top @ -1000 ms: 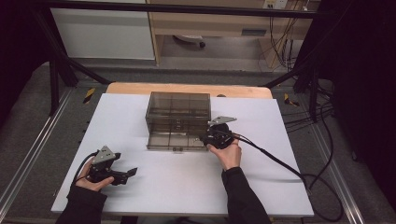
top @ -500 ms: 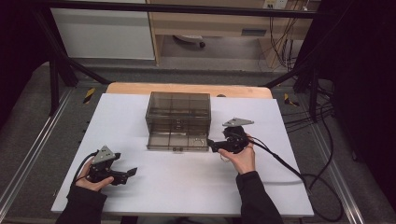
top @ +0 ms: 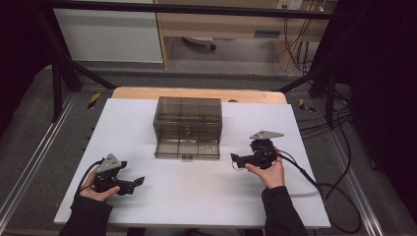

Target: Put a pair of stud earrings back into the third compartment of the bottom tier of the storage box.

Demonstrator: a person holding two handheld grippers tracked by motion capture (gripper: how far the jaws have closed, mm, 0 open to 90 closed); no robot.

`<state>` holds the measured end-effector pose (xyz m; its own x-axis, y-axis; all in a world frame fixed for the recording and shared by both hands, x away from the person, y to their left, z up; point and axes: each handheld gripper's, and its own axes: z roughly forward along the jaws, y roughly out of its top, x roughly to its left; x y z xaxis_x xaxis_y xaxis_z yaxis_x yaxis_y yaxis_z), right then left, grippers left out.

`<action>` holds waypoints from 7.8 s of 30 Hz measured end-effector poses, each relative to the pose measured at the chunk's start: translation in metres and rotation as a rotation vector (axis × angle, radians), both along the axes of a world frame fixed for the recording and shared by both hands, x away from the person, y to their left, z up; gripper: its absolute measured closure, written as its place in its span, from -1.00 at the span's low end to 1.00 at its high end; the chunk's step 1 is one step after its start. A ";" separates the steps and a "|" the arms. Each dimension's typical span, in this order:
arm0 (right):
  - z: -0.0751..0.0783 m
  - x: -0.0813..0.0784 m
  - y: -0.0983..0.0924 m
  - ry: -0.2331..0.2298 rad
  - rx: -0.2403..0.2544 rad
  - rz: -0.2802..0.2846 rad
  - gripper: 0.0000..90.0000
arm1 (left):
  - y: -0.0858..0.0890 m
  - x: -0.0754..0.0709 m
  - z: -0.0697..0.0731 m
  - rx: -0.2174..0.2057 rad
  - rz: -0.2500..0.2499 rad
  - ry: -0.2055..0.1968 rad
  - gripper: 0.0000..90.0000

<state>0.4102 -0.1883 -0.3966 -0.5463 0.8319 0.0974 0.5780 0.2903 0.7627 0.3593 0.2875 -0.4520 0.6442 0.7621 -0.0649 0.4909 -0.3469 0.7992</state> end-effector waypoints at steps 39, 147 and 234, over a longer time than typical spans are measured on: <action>-0.038 -0.004 -0.028 0.054 -0.013 -0.031 -0.32 | 0.000 0.000 0.000 0.001 -0.002 0.003 -0.89; -0.026 -0.009 -0.015 0.026 0.026 0.057 0.94 | 0.000 0.001 0.000 -0.012 -0.001 0.007 -0.89; -0.001 0.035 0.075 -0.052 0.037 0.128 0.94 | 0.001 0.001 0.000 -0.010 -0.004 0.008 -0.89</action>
<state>0.4448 -0.1129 -0.3981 -0.6526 0.7517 0.0951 0.4973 0.3303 0.8023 0.3599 0.2884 -0.4523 0.6467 0.7588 -0.0777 0.4962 -0.3412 0.7983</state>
